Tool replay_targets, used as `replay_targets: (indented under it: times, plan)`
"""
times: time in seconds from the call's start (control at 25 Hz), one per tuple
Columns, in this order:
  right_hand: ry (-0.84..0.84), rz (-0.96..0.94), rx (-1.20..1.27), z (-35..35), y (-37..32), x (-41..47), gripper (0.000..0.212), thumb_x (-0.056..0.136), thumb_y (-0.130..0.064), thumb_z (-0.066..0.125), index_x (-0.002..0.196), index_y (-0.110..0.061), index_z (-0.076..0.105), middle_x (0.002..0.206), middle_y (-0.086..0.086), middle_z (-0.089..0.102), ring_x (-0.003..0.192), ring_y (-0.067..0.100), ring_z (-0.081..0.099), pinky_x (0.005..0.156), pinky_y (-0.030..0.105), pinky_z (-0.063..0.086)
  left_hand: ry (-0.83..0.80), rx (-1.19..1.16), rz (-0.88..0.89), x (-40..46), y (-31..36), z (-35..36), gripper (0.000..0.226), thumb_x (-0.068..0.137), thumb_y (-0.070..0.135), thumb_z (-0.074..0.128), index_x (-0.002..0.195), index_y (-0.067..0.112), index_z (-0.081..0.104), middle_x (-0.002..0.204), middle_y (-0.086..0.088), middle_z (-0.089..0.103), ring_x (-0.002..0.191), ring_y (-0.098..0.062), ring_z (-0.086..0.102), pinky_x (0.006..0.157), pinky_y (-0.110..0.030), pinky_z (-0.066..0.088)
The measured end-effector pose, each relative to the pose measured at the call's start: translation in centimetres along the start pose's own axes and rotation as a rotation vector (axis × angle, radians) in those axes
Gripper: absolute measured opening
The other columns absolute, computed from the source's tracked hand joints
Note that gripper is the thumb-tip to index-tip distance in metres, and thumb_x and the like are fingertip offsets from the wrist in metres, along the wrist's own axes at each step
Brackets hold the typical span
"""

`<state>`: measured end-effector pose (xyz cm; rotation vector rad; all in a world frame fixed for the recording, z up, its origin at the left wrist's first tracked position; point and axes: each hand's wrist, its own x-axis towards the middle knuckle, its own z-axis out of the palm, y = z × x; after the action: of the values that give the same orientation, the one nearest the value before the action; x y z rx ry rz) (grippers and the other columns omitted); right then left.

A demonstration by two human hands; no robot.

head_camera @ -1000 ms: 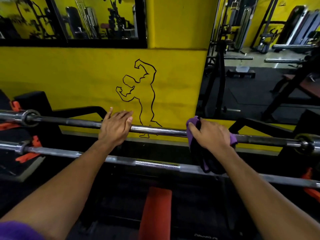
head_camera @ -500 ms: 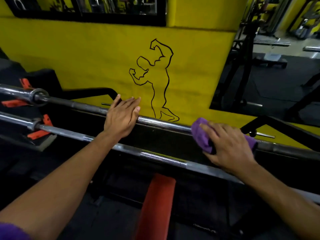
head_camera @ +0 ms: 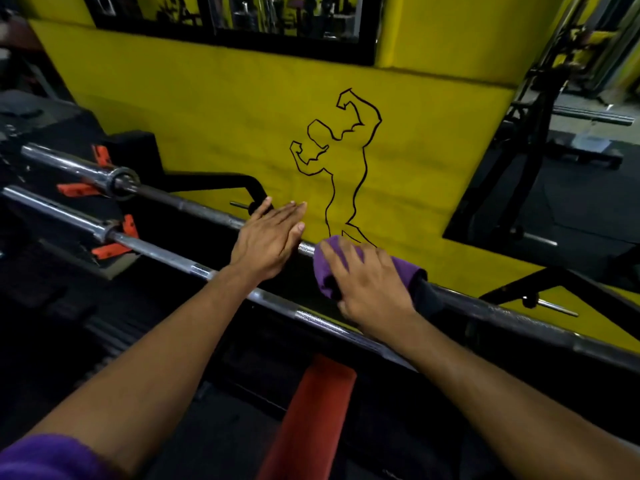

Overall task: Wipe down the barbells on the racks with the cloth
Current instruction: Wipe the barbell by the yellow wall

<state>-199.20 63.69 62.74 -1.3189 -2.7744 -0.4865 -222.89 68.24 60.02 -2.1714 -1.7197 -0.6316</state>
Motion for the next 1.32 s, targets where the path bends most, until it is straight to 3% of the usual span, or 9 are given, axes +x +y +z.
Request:
replay_targets:
  times: [0.2,0.36,0.44,0.68,0.8,0.92,1.04,1.16,1.32]
  plan:
    - [0.005,0.032,0.191,0.8,7.9,-6.5,0.075,0.073,-0.043,0.055,0.145,-0.024,0.042,0.14,0.01,0.056,0.108,0.035,0.06,0.087,0.045,0.051,-0.004,0.015,-0.02,0.0,0.2,0.3,0.061,0.11,0.042,0.014,0.151,0.011,0.045,0.148,-0.008,0.055,0.143,-0.017,0.044,0.126,-0.042,0.016]
    - [-0.424,0.445,0.954,0.2,11.8,-0.5,0.041,0.096,-0.053,0.05,0.117,-0.023,0.069,0.119,0.01,0.069,0.112,0.031,0.064,0.096,0.038,0.046,0.003,0.031,-0.039,0.2,0.4,0.1,0.063,0.109,0.043,0.012,0.149,0.011,0.048,0.146,-0.007,0.057,0.142,-0.016,0.045,0.126,-0.04,0.014]
    - [-0.516,0.477,1.015,0.0,9.8,3.3,0.04,0.096,-0.054,0.051,0.107,-0.019,0.067,0.112,0.012,0.069,0.103,0.031,0.066,0.088,0.035,0.048,0.014,0.02,-0.036,0.1,0.5,0.0,0.062,0.109,0.042,0.012,0.148,0.011,0.05,0.145,-0.006,0.058,0.142,-0.016,0.046,0.126,-0.04,0.015]
    - [0.136,0.027,0.119,-0.2,1.2,0.2,0.07,0.082,-0.047,0.058,0.143,-0.017,0.042,0.132,0.014,0.057,0.108,0.038,0.06,0.081,0.045,0.05,-0.004,0.002,-0.041,0.0,0.5,-0.1,0.059,0.109,0.038,0.015,0.149,0.01,0.049,0.145,-0.009,0.058,0.141,-0.018,0.047,0.125,-0.041,0.018]
    - [0.212,-0.13,0.186,2.4,3.7,-5.5,0.086,0.071,-0.037,0.059,0.152,-0.016,0.038,0.159,0.01,0.037,0.143,0.037,0.037,0.114,0.054,0.032,-0.025,0.003,-0.062,0.1,0.6,-0.1,0.063,0.109,0.042,0.01,0.151,0.011,0.045,0.146,-0.01,0.057,0.142,-0.019,0.047,0.125,-0.042,0.018]
    - [0.31,-0.105,0.691,4.4,4.3,-11.6,0.06,0.092,-0.036,0.061,0.144,-0.008,0.051,0.153,0.01,0.047,0.145,0.032,0.038,0.121,0.048,0.025,-0.025,-0.002,-0.063,0.2,0.9,0.0,0.064,0.109,0.044,0.009,0.152,0.011,0.042,0.147,-0.012,0.056,0.142,-0.02,0.046,0.125,-0.042,0.017]
    - [0.49,0.596,1.759,5.0,1.9,-16.1,0.047,0.095,-0.051,0.059,0.118,-0.011,0.068,0.109,0.006,0.075,0.103,0.025,0.07,0.097,0.042,0.051,0.002,-0.02,-0.059,0.2,1.1,0.0,0.065,0.108,0.044,0.008,0.152,0.009,0.042,0.146,-0.014,0.056,0.141,-0.022,0.048,0.125,-0.043,0.017]
    - [0.632,1.555,2.174,5.3,2.0,-16.9,0.036,0.102,-0.042,0.048,0.1,-0.023,0.079,0.087,0.001,0.075,0.076,0.017,0.071,0.072,0.034,0.051,0.017,-0.009,-0.043,0.3,1.0,0.1,0.064,0.108,0.041,0.01,0.151,0.007,0.044,0.144,-0.016,0.057,0.14,-0.025,0.049,0.124,-0.043,0.016]
    - [0.94,1.509,2.397,2.6,4.5,-12.9,0.045,0.107,-0.039,0.032,0.089,-0.021,0.07,0.075,-0.005,0.075,0.078,0.016,0.07,0.071,0.023,0.051,-0.011,0.001,-0.047,0.3,0.9,0.0,0.065,0.108,0.042,0.01,0.151,0.007,0.043,0.144,-0.017,0.057,0.14,-0.025,0.048,0.124,-0.041,0.016]
